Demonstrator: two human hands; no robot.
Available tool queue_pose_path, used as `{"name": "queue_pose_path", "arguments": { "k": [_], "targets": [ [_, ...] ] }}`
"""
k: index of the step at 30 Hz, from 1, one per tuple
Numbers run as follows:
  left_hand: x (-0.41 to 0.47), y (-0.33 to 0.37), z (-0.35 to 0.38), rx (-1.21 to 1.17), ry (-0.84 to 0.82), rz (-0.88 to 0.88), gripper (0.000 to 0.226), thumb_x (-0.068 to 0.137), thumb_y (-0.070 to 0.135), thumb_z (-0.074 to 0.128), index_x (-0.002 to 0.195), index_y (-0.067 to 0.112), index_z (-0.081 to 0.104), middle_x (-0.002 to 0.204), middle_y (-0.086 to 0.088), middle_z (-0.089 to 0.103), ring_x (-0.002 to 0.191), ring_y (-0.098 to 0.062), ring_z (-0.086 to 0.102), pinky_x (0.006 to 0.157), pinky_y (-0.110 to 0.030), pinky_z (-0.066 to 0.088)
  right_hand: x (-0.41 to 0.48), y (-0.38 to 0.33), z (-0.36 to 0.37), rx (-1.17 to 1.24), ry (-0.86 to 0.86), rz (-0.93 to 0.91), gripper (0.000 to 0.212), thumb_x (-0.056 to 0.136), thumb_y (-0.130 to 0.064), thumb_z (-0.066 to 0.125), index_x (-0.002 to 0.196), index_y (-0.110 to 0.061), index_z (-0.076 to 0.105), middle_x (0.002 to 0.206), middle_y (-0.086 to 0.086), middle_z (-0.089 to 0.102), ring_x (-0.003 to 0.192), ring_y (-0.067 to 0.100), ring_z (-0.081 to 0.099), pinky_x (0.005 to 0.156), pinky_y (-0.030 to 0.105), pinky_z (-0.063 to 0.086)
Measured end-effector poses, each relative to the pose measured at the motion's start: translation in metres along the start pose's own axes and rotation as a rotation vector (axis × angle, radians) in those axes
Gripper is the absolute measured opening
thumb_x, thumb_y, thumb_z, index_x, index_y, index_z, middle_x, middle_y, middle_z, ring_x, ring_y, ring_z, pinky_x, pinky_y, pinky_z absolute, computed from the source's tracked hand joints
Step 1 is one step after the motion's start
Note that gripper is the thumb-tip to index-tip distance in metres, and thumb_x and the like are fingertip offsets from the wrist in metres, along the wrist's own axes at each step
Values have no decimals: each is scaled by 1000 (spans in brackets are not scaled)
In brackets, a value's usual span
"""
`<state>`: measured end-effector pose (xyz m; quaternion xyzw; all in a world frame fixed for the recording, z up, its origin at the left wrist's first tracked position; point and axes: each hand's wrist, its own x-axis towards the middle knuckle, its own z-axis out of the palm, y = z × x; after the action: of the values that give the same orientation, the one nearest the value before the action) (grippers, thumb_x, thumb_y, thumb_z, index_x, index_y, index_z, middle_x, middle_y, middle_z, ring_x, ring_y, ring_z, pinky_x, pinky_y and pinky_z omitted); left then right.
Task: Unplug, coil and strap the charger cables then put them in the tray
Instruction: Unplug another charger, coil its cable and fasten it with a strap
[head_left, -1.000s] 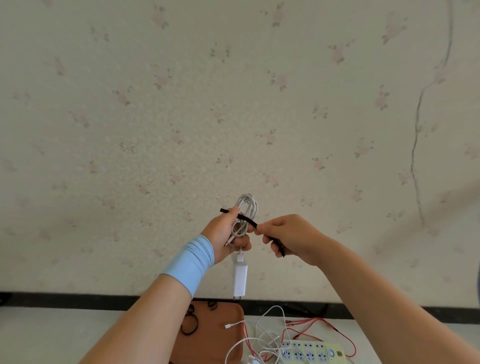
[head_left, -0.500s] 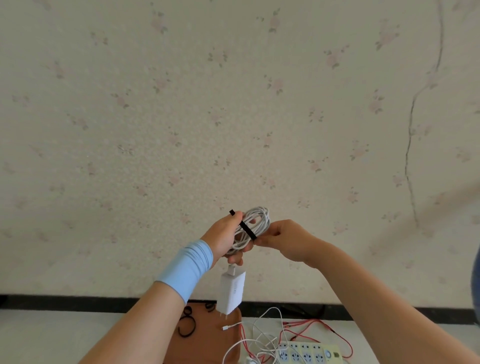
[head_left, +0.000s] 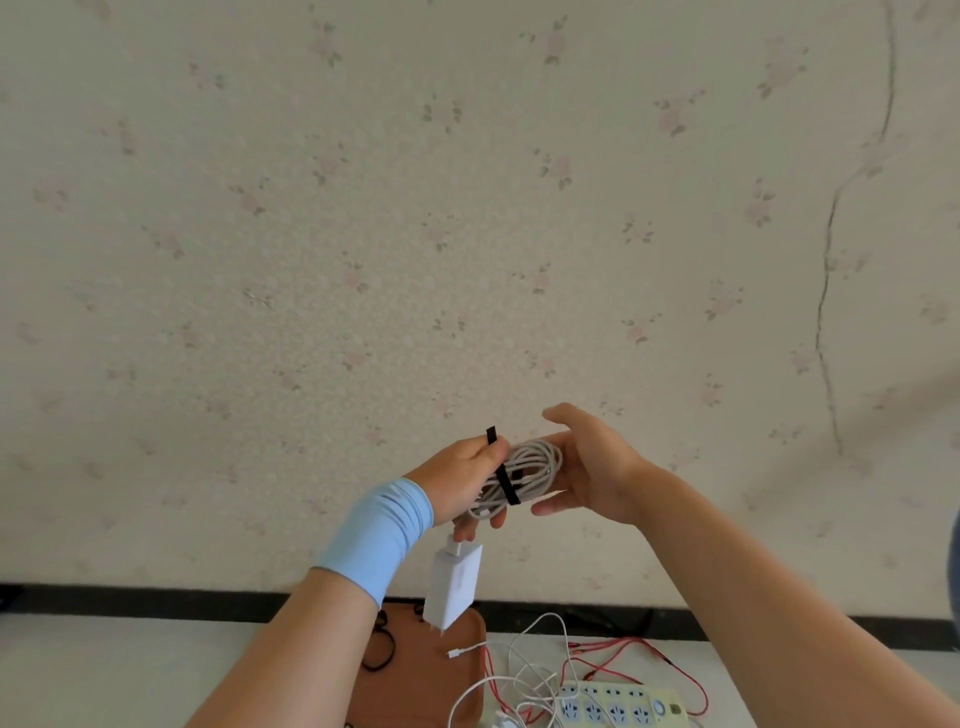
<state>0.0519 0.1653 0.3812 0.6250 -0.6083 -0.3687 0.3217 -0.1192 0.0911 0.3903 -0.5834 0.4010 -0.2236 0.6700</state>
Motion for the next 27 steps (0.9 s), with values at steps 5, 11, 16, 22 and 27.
{"name": "queue_pose_path", "arguments": {
  "k": [5, 11, 16, 22, 27],
  "targets": [
    [0, -1, 6, 165, 83, -9, 43, 104, 47, 24, 104, 20, 57, 71, -8, 73, 39, -24, 52, 59, -33, 53, 1, 2, 14, -160, 167, 30, 38, 94, -38, 69, 103, -2, 74, 93, 16, 78, 75, 23, 75, 68, 35, 63],
    [1, 6, 17, 291, 312, 33, 33, 105, 39, 31, 102, 15, 54, 75, 3, 53, 34, -14, 54, 43, -22, 42, 7, 5, 17, -14, 272, 175, 21, 94, -26, 69, 104, -8, 73, 87, 9, 74, 68, 20, 70, 56, 29, 57],
    [0, 4, 20, 189, 384, 157, 35, 101, 31, 50, 68, 20, 49, 70, -5, 56, 45, -23, 60, 38, -19, 40, 10, 6, 17, 77, 292, 255, 12, 96, -15, 65, 100, -4, 69, 90, 13, 73, 75, 24, 70, 60, 35, 58],
    [2, 3, 23, 60, 470, 285, 27, 94, 29, 64, 74, 9, 66, 76, -9, 60, 58, -24, 65, 41, -37, 56, 7, 2, 12, 125, 288, 261, 12, 94, -16, 69, 98, -4, 69, 85, 11, 72, 72, 23, 69, 59, 35, 57],
    [-1, 4, 22, -28, 302, 154, 34, 94, 33, 63, 77, 4, 64, 76, -10, 65, 54, -26, 69, 45, -37, 57, 6, 9, 13, 5, 419, 156, 13, 89, -13, 75, 89, -1, 69, 88, 15, 73, 75, 28, 69, 66, 40, 61]
  ]
}}
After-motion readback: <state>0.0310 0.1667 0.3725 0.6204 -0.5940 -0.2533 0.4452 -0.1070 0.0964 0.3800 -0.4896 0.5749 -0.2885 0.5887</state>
